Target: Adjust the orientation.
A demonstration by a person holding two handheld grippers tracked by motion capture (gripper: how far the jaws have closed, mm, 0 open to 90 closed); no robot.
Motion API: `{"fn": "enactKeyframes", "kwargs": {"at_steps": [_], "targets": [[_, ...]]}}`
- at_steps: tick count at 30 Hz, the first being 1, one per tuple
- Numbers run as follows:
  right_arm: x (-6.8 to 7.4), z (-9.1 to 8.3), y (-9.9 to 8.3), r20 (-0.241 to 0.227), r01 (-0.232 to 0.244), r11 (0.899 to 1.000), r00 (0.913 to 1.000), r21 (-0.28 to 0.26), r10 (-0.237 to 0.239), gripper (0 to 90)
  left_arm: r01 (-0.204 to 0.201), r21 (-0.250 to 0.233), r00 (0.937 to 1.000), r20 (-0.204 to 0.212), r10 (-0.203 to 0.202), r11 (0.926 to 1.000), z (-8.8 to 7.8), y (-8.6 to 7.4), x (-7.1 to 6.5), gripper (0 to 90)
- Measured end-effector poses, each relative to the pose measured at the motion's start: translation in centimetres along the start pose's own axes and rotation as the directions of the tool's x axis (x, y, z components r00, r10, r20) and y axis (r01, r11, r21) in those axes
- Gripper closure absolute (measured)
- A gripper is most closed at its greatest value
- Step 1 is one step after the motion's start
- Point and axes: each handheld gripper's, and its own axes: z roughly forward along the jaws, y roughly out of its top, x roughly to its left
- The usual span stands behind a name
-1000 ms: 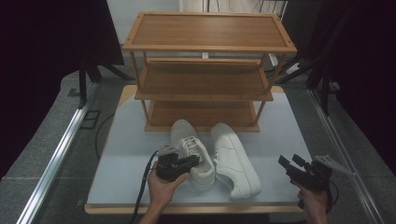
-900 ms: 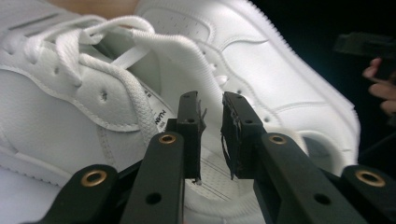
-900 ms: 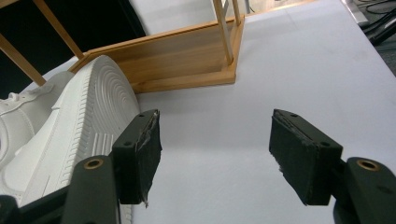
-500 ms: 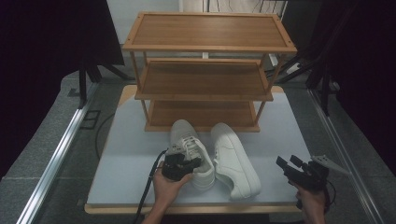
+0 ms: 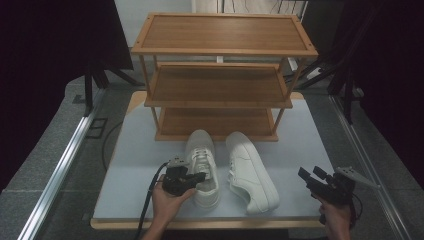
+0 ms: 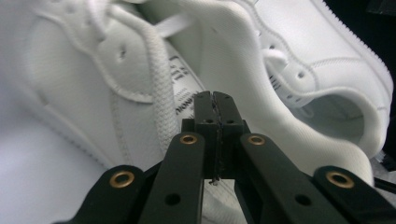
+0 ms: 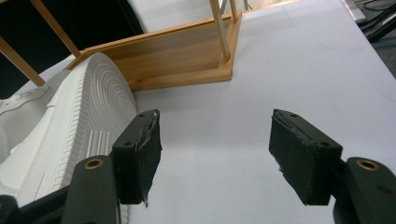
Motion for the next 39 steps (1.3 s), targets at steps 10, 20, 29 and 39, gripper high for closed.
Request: {"fn": "enactKeyframes", "kwargs": {"at_steps": [10,20,29,39], "targets": [[0.2,0.1,0.0,0.002,0.01,1.0,0.9999,0.009,-0.01,34.0,0.027,-0.001,0.9986,-0.046,-0.027,0.9996,-3.4,-0.9,3.3,90.0],[0.1,0.3,-0.2,0.005,0.007,1.0,1.0,0.017,-0.007,34.0,0.02,0.017,0.9995,-0.026,-0.019,0.9997,-3.7,-0.6,3.9,90.0],[0.3,0.6,-0.3,0.003,0.02,1.0,0.9998,0.02,-0.02,34.0,0.012,-0.005,0.9999,0.011,-0.012,0.9999,-4.0,-0.4,3.5,84.9],[1.0,0.1,-0.1,0.004,0.048,0.998,0.9988,-0.038,-0.048,36.0,-0.059,-0.234,0.996,0.051,0.073,0.9705,-6.0,0.7,2.2,43.3]]}}
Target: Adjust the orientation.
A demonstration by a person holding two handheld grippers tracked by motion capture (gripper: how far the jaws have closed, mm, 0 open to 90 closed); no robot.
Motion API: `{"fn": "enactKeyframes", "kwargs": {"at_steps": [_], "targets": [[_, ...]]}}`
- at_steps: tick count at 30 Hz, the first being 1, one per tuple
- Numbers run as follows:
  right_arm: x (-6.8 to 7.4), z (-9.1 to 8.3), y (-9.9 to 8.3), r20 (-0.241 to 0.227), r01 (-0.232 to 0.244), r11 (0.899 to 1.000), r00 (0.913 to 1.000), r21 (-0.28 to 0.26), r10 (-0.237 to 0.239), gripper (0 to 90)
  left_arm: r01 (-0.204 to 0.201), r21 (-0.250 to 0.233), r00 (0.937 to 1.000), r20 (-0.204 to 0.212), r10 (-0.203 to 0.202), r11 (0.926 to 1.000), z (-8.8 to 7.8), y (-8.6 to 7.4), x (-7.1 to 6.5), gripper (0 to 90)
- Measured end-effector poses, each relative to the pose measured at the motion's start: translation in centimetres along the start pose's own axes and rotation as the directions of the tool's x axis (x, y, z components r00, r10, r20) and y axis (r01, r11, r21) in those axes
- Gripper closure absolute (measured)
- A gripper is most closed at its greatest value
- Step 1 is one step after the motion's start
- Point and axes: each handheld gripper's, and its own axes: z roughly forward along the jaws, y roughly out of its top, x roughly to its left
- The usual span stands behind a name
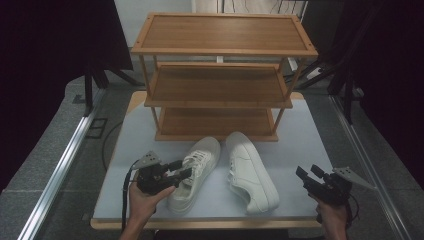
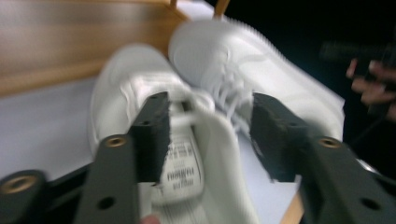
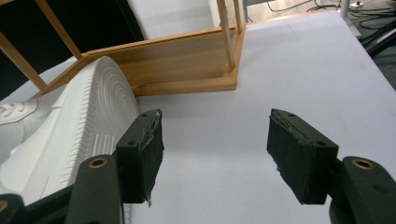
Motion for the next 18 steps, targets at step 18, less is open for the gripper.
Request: {"fn": "enactKeyframes", "kwargs": {"at_steps": [18], "targets": [[4.8,0.4,0.5,-0.125,0.162,0.987,0.9791,0.003,-0.161,55.8,0.067,-0.075,0.9977,-0.009,-0.068,0.995,-2.0,-1.8,1.6,27.1]]}}
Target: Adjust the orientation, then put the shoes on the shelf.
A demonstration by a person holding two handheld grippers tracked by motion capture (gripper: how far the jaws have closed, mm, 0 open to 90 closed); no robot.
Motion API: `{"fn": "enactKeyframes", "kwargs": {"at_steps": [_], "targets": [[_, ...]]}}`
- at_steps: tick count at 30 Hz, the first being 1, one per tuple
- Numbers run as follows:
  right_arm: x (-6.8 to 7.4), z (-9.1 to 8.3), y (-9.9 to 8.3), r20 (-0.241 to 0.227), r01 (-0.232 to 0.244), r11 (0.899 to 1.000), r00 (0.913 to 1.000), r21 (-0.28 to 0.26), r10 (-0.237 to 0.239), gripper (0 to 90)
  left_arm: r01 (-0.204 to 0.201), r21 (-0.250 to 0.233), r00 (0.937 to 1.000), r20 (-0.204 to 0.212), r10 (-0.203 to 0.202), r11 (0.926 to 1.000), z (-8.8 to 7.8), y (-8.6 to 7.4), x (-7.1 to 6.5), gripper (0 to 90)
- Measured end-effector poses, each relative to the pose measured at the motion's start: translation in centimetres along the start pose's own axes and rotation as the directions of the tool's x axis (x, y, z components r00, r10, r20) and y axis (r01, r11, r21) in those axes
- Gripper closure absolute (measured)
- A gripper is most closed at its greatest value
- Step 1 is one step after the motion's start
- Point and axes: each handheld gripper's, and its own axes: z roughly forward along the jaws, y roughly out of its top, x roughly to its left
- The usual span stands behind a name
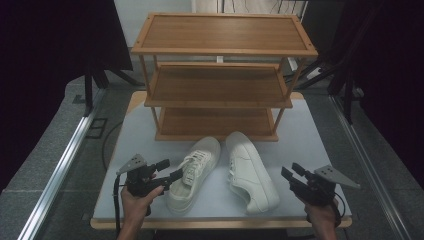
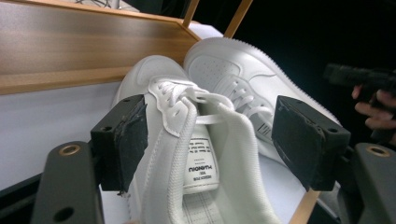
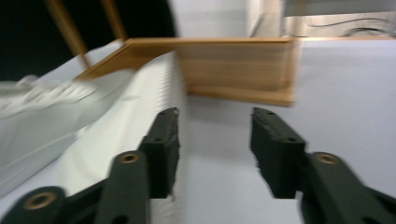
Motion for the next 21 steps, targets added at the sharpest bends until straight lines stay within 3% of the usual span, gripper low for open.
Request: {"fn": "enactKeyframes", "kwargs": {"at_steps": [5,9,12,17,21], "targets": [[2.4,0.7,0.1,-0.068,0.072,0.996,0.9953,0.044,-0.069,69.1,0.005,-0.024,1.0,0.001,-0.005,0.9997,-0.7,0.1,-0.4,27.2],[3.6,0.7,0.3,-0.108,0.134,0.989,0.9859,0.054,-0.128,71.5,0.02,-0.062,0.9998,0.006,-0.02,0.9979,-1.3,0.7,-0.3,27.4],[4.1,0.4,0.4,-0.128,0.146,0.988,0.9821,0.052,-0.138,71.0,0.023,-0.085,0.9997,0.011,-0.022,0.9961,-1.6,1.0,-0.4,27.8],[4.5,0.2,0.4,-0.161,0.169,0.983,0.9745,0.066,-0.157,73.9,0.026,-0.069,0.9995,0.02,-0.025,0.9973,-1.3,0.9,-0.3,27.9],[5.4,0.5,0.2,-0.19,0.196,0.976,0.9659,0.091,-0.176,84.9,0.03,-0.062,0.9995,0.015,-0.029,0.9976,-1.2,0.8,-0.3,27.9]]}}
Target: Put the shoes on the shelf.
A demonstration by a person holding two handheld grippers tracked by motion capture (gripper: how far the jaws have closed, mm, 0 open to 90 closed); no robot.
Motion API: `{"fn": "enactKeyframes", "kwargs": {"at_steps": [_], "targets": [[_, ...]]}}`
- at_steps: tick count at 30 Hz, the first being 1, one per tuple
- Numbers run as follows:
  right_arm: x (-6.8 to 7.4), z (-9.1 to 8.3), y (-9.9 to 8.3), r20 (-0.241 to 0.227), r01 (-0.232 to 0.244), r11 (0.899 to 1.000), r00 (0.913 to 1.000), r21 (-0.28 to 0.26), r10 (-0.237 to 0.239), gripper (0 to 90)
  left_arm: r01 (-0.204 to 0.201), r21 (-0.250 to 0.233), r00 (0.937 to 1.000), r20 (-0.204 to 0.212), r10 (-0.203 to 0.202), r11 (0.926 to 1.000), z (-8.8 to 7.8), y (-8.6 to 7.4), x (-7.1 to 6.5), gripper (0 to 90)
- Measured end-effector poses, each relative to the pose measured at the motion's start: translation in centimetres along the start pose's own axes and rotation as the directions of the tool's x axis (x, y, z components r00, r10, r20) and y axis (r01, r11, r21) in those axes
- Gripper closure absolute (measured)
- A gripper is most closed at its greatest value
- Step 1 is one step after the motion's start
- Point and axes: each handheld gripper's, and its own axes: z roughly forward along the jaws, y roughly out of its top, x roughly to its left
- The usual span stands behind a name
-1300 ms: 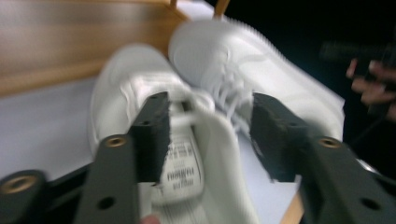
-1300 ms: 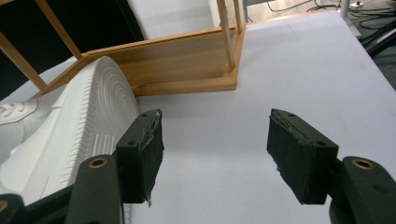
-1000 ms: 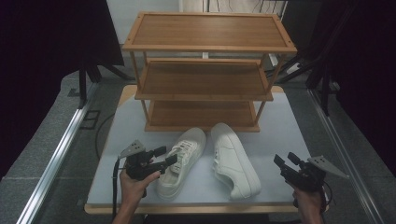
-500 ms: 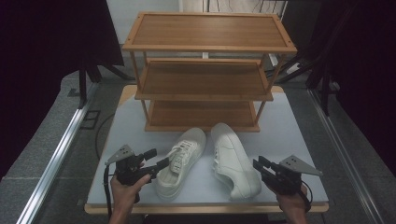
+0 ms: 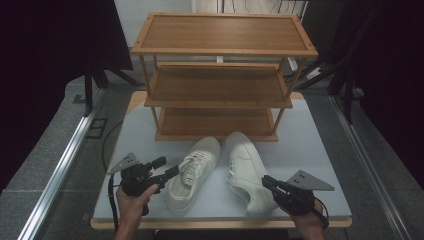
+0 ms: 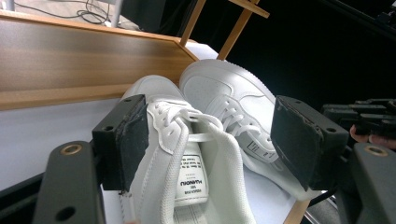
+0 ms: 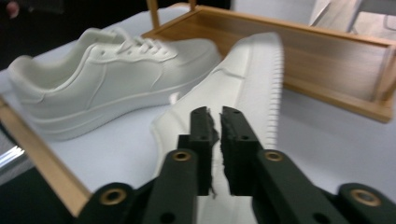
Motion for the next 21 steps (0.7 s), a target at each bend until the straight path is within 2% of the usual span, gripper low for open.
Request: {"fn": "enactKeyframes", "kwargs": {"at_steps": [3,7,10,12,15,19,21], "targets": [[0.6,0.5,0.0,-0.021,0.019,1.0,0.9996,0.022,-0.019,89.3,-0.003,0.007,1.0,-0.002,0.003,1.0,0.2,-0.1,-0.1,28.0],[1.5,1.5,-0.3,-0.061,0.046,0.997,0.9972,0.066,-0.042,89.4,-0.004,0.023,1.0,-0.001,0.004,0.9997,0.6,-0.3,-0.2,28.0],[2.0,2.3,-0.6,-0.066,0.067,0.993,0.9959,0.1,-0.061,89.5,0.002,0.043,1.0,-0.001,-0.002,0.9991,0.9,-0.5,-0.2,28.0],[2.0,2.6,-0.9,-0.083,0.052,0.994,0.9956,0.095,-0.044,89.6,0.01,0.048,1.0,0.0,-0.01,0.9988,1.0,-0.6,-0.1,28.0],[2.0,2.6,-0.9,-0.082,0.044,0.995,0.996,0.094,-0.036,89.6,0.013,0.048,0.9999,0.0,-0.013,0.9987,1.1,-0.6,-0.1,28.1],[2.7,3.2,-1.0,-0.1,0.078,0.99,0.9927,0.117,-0.066,89.6,0.017,0.057,0.9999,-0.004,-0.016,0.9982,1.2,-0.7,-0.1,28.2],[2.9,3.5,-1.1,-0.103,0.079,0.989,0.9925,0.122,-0.067,89.6,0.018,0.06,0.9998,-0.007,-0.018,0.998,1.2,-0.7,-0.2,28.2]]}}
